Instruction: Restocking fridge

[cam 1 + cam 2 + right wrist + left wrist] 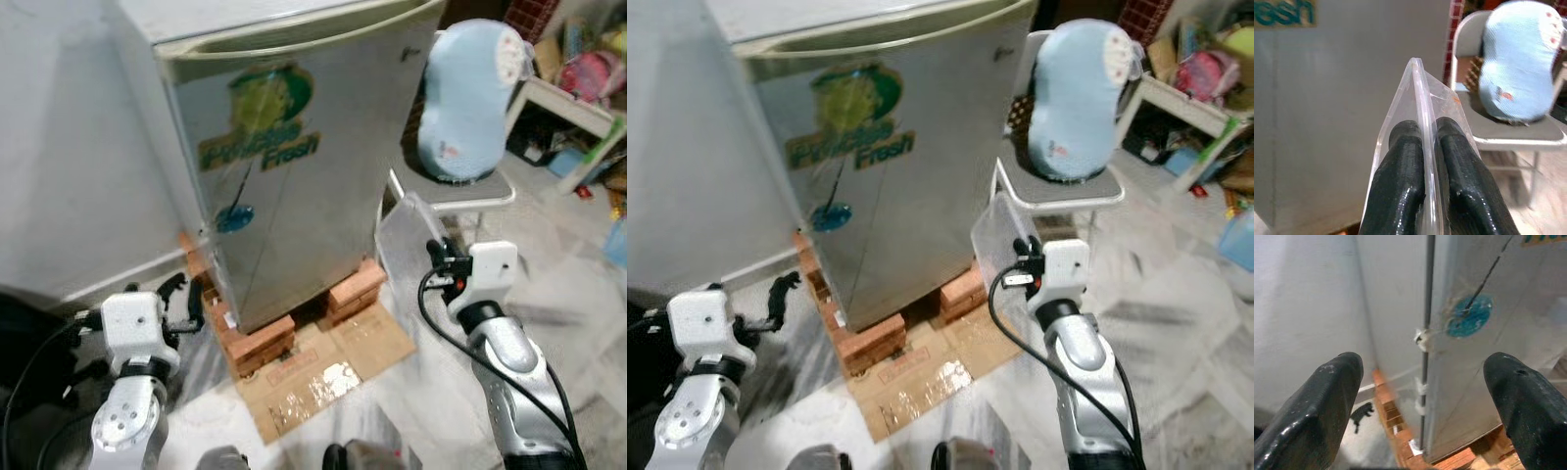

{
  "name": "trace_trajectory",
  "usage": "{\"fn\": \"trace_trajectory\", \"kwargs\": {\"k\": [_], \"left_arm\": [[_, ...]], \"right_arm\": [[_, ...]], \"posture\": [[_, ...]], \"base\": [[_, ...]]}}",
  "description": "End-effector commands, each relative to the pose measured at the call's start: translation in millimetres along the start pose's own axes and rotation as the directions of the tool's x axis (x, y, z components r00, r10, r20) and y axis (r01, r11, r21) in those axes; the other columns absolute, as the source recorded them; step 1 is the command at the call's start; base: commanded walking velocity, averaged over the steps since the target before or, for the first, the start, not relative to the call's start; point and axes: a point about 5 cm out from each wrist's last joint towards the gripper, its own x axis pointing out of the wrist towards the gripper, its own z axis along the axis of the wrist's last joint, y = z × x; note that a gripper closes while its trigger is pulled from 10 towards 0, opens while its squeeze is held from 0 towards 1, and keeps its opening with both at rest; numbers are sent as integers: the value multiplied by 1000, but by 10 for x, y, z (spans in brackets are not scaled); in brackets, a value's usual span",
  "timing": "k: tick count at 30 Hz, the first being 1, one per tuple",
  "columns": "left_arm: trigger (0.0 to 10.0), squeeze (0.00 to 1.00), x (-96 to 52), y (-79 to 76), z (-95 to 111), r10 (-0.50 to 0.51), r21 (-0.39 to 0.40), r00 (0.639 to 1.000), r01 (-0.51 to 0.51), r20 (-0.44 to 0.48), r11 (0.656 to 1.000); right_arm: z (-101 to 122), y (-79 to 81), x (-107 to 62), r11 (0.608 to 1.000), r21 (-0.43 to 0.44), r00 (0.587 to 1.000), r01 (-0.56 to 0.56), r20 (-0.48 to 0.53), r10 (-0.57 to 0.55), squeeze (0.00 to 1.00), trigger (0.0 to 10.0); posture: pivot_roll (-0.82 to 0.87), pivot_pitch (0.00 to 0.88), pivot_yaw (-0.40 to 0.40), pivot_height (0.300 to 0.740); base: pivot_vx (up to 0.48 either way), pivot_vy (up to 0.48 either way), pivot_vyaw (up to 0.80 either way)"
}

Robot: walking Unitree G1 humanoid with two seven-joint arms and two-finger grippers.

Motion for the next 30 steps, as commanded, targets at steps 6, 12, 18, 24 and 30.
{"fn": "trace_trajectory", "kwargs": {"k": [6,12,18,24,30], "left_arm": [[10000,0,11,42,41,-1,19,1000,1,-1,1000],[10000,0,30,62,44,2,27,1000,-2,-1,1000],[10000,0,54,48,-8,-8,57,1000,9,-28,998],[10000,0,134,39,5,-44,79,998,46,-34,996],[10000,0,255,23,49,-81,117,996,83,-20,990]], "right_arm": [[68,3,67,1000,7,1000,2,28,-2,0,10000],[56,14,79,1000,14,1000,7,30,-8,0,10000],[-153,-14,-132,997,24,997,76,-14,-76,0,10000],[-259,12,-224,992,37,993,120,-27,-119,0,10000],[-204,-18,-179,991,13,991,137,-1,-137,0,10000]], "posture": [[65,69,-36,740],[76,61,-33,740],[99,14,8,740],[89,0,52,740],[51,4,51,740]], "base": [[384,0,0],[366,0,0],[46,0,0],[0,0,0],[0,0,0]]}}
